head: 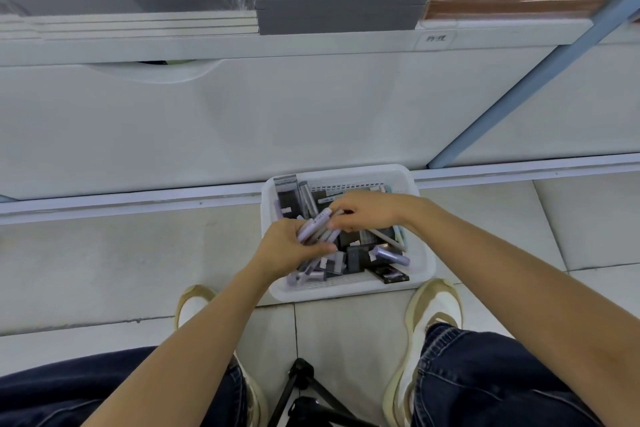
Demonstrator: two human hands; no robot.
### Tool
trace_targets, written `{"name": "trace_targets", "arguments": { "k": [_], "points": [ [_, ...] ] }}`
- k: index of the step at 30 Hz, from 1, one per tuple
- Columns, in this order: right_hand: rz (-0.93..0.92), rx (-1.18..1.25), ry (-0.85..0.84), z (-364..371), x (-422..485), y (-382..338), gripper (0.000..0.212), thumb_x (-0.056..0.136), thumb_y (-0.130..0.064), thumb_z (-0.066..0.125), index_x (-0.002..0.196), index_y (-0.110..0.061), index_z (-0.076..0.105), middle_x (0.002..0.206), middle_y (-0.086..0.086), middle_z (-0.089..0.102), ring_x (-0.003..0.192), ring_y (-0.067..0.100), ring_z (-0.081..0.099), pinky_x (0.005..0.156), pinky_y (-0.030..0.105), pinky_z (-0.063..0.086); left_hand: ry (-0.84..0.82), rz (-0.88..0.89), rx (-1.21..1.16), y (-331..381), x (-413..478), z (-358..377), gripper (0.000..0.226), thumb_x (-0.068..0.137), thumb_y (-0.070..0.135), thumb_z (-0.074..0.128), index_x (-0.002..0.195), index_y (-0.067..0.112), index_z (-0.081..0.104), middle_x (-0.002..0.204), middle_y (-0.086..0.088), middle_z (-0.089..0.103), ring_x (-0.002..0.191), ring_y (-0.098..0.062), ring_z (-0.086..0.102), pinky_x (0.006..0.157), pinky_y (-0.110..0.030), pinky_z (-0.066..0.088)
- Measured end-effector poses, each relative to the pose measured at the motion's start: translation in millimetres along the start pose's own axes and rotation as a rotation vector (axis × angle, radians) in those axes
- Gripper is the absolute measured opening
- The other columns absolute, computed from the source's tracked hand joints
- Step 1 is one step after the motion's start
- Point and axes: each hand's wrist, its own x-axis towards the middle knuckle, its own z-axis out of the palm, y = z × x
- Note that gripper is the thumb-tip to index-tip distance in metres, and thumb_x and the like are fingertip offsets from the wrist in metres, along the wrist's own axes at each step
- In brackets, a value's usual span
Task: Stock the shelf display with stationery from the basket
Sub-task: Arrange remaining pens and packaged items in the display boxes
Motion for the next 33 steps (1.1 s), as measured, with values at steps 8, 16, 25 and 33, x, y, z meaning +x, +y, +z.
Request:
{"name": "trace_targets", "arguments": {
  "k": [8,16,25,33],
  "points": [
    [0.000,0.556,0.273,22.7,16.5,-6.9,0.013,0.099,-0.033,0.051,0.102,-0.023,0.058,0.080,-0.002,0.067,0.064,0.011,0.058,0.062,0.022,0.049,0.119,-0.010,-0.252,-13.0,-15.5,-20.2,0.021,0.088,0.021,0.070,0.078,0.002,0.069,0.066,-0.007,0.073,0.059,-0.018,0.070,0.055,-0.025,0.056],
    [0.216,-0.101,0.035,98.5,37.3,8.0,0.027,0.095,-0.030,0.058,0.111,-0.009,0.065,0.109,0.009,0.067,0.100,0.024,0.063,0.086,0.034,0.051,0.331,-0.141,-0.419,-40.8,-25.3,-30.5,0.044,0.092,0.032,0.061,0.088,-0.012,0.064,0.076,-0.031,0.068,0.044,-0.011,0.057,0.041,-0.020,0.045],
    [0.222,-0.278,-0.103,93.5,43.4,-4.7,0.028,0.095,-0.029,0.057,0.109,-0.006,0.063,0.104,0.011,0.064,0.094,0.026,0.061,0.085,0.037,0.052,0.404,-0.153,-0.569,-37.2,-25.5,-32.5,0.035,0.095,0.035,0.057,0.071,0.012,0.068,0.063,-0.005,0.069,0.048,-0.013,0.059,0.046,-0.022,0.048],
    [-0.072,0.686,0.171,-18.4,-19.2,-46.3,0.024,0.096,-0.010,0.057,0.119,-0.004,0.054,0.103,0.019,0.067,0.092,0.030,0.070,0.079,0.032,0.058,0.473,0.018,-0.670,45.0,-22.9,-42.7,0.034,0.091,0.023,0.066,0.063,0.007,0.056,0.054,-0.003,0.054,0.044,-0.010,0.049,0.047,-0.022,0.044]
  ]
}}
